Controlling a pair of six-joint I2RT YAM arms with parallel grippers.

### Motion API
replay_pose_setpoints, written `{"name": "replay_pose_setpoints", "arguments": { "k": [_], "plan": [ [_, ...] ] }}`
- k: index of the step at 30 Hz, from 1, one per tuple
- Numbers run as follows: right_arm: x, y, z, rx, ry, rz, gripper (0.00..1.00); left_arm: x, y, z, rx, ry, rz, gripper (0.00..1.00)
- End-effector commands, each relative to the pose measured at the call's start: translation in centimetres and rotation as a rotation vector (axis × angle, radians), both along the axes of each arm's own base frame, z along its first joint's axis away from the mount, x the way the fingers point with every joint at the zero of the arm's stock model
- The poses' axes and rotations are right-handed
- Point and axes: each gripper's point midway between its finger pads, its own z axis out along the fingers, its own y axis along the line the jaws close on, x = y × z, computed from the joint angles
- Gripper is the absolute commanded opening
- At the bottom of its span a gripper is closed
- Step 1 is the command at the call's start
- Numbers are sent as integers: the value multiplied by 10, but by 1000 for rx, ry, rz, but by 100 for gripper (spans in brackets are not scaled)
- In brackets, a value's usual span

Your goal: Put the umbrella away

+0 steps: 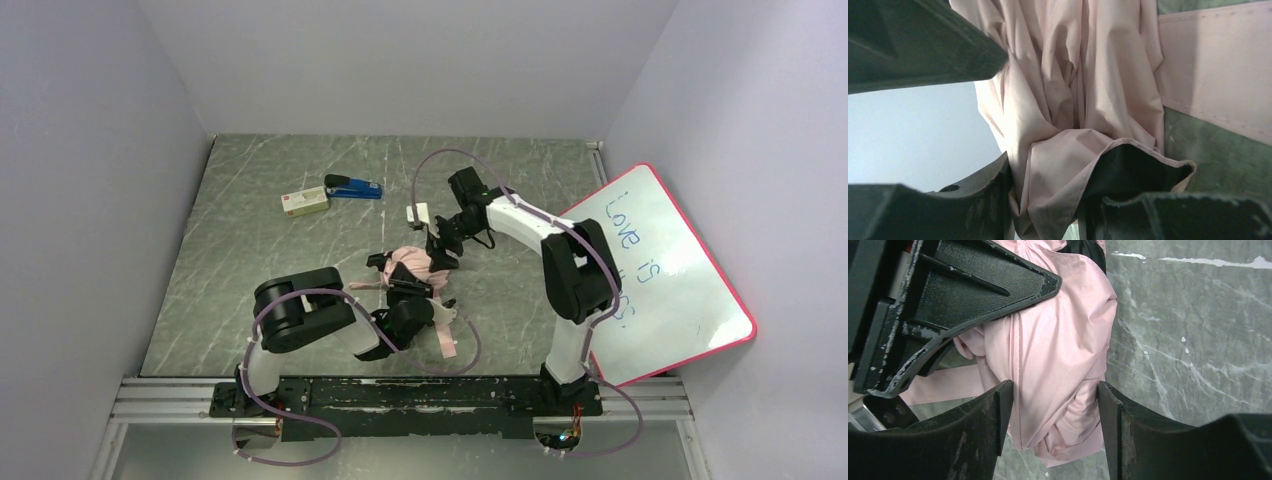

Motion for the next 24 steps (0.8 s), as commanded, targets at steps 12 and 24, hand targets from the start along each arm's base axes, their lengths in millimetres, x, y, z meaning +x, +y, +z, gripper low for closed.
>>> {"name": "replay_pose_setpoints", "arguments": {
  "k": [12, 24],
  "plan": [
    [-14, -6, -55, -175, 69, 77, 55, -26, 13, -53, 194, 140, -103, 5],
    [-20, -14, -81, -239, 130, 9, 16, -25, 3, -24, 82, 123, -108, 17]
  ]
}}
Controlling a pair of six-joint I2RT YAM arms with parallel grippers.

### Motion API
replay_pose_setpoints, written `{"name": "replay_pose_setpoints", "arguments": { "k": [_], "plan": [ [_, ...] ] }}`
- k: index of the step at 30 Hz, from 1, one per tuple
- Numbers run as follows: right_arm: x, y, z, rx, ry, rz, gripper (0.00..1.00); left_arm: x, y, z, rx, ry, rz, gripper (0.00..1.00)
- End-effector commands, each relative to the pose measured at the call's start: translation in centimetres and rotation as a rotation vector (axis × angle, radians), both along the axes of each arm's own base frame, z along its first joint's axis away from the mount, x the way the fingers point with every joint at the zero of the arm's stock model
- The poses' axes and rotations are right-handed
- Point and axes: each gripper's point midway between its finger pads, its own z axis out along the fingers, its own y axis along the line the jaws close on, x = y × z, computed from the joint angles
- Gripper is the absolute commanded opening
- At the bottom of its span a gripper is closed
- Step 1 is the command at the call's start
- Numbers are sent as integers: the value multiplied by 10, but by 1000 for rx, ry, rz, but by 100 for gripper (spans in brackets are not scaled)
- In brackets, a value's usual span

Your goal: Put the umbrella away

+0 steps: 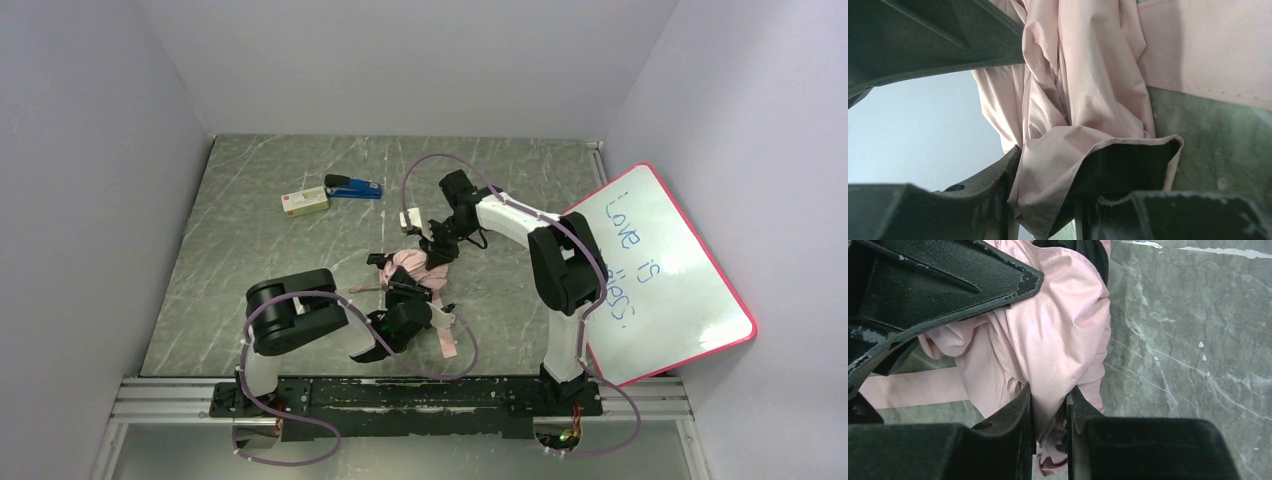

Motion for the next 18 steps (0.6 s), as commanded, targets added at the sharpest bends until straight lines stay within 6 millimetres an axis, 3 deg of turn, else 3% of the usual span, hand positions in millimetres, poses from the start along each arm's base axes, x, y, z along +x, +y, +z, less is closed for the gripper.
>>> {"name": "replay_pose_setpoints", "arguments": {
  "k": [1, 4, 6, 8, 13, 18],
  "plan": [
    [-20, -20, -51, -155, 85, -41, 15, -18, 2, -20, 52, 101, -69, 24],
    [-21, -25, -53, -171, 72, -57, 14, -18, 0, -4, -3, 104, -66, 43],
    [-19, -26, -53, -175, 50, -66, 14, -20, -3, 11, -57, 117, -69, 75],
    [-16, -28, -53, -178, 32, -78, 14, -24, -1, 20, -84, 141, -74, 92],
    [-13, -28, -50, -167, -15, -99, 14, -31, 15, 50, -218, 191, -80, 95],
    [-10, -36, -55, -194, -86, -117, 13, -11, 52, 73, -391, 333, 27, 89]
  ]
}}
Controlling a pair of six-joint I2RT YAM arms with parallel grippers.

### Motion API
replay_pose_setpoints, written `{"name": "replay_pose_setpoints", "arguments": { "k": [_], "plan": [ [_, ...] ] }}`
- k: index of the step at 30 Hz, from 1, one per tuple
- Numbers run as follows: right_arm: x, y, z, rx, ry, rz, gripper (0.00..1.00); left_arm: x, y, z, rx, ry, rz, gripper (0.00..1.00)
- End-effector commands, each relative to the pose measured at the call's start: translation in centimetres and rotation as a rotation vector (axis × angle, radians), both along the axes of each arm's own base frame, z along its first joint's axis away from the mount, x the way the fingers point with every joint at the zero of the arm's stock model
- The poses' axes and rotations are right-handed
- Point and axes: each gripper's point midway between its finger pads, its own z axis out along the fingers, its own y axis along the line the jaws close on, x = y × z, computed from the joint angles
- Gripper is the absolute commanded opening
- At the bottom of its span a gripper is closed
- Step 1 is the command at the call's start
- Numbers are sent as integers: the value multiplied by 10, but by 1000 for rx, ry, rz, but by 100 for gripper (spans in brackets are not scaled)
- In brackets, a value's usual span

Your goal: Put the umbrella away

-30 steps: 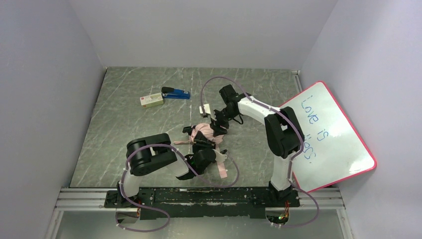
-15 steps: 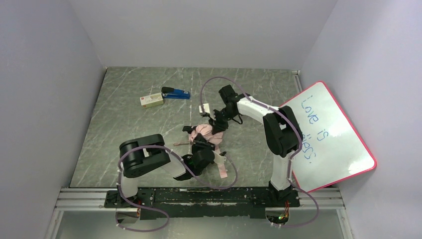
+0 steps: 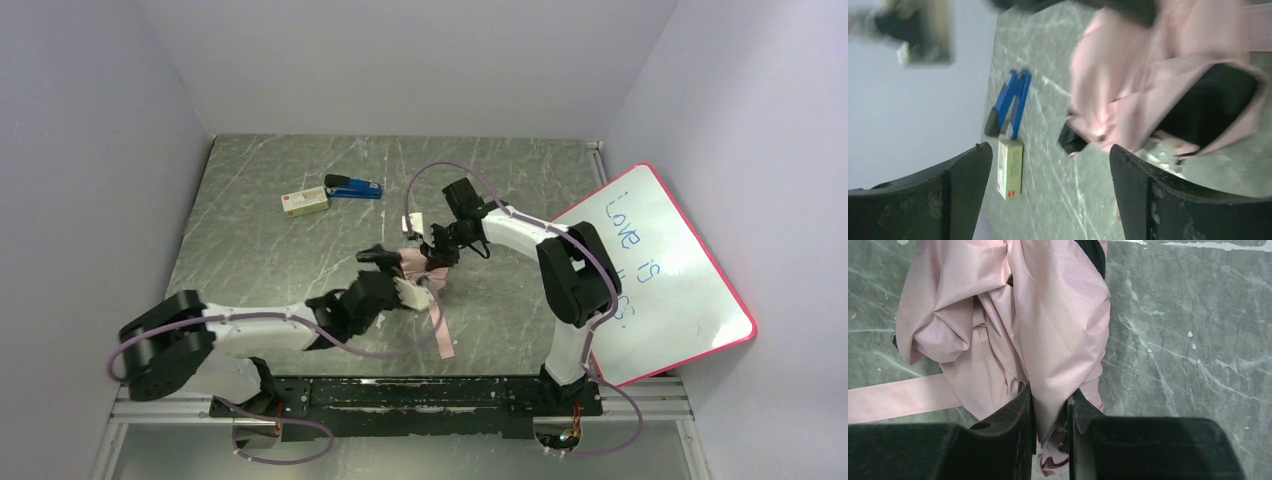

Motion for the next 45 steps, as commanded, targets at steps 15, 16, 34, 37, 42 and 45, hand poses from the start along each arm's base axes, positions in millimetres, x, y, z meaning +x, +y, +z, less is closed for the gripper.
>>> {"name": "replay_pose_setpoints", "arguments": {
  "k": [15, 16, 34, 37, 42, 45],
  "plan": [
    [-24, -46, -48, -253, -369, -92, 14, 46, 87, 18, -287, 469, 207, 89],
    [-26, -49, -49, -264, -400, -96, 14, 48, 84, 19, -286, 501, 198, 88],
    [-69, -66, -63, -424, -812, -103, 12, 43, 12, 14, -225, 1010, -49, 92],
    [-75, -67, -66, -436, -834, -97, 11, 37, 7, 5, -201, 1049, -54, 91],
    [-81, -69, -70, -457, -858, -95, 11, 29, 11, -8, -188, 1083, -55, 92],
    [-84, -73, -73, -468, -867, -91, 11, 27, -1, -4, -220, 1114, -102, 93]
  ]
}}
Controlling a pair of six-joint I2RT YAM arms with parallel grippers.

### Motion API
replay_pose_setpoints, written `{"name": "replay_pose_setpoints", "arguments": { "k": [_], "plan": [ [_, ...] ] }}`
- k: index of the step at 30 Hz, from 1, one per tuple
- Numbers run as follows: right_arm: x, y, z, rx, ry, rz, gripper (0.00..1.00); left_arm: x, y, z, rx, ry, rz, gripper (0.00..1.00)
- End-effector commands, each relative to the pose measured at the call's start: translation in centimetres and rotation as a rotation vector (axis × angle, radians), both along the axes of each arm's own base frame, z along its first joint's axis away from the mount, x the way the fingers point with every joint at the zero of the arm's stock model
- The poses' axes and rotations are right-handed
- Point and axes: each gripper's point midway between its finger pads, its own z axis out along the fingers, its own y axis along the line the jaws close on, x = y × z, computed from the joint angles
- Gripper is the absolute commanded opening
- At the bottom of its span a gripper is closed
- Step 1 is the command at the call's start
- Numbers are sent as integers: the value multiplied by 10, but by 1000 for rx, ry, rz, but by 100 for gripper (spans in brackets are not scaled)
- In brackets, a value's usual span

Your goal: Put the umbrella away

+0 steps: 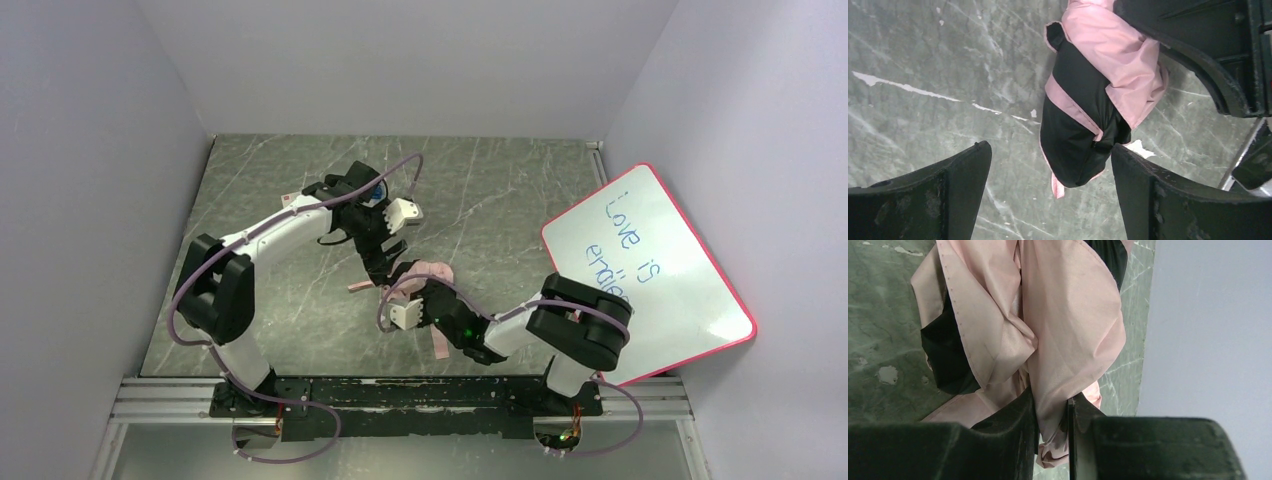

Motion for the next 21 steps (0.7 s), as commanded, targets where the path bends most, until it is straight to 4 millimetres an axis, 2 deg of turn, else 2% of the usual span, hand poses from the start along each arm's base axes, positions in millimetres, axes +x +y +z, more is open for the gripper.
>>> {"name": "replay_pose_setpoints", "arguments": {
  "k": [1, 4, 6, 11, 21],
  "plan": [
    [-34, -63, -72, -294, 159, -42, 11, -11, -20, 11, -89, 58, -71, 93],
    [-35, -64, -74, -307, 143, -44, 11, -6, -31, 10, -91, 76, -92, 93],
    [-34, -63, -74, -311, 129, -49, 11, -6, -36, 0, -58, 83, -118, 93],
    [-34, -63, -72, -330, 99, -48, 10, -20, -48, -21, -16, 128, -190, 94],
    [-36, -64, -75, -338, 96, -49, 10, -33, -42, -58, 43, 226, -248, 91]
  ]
}}
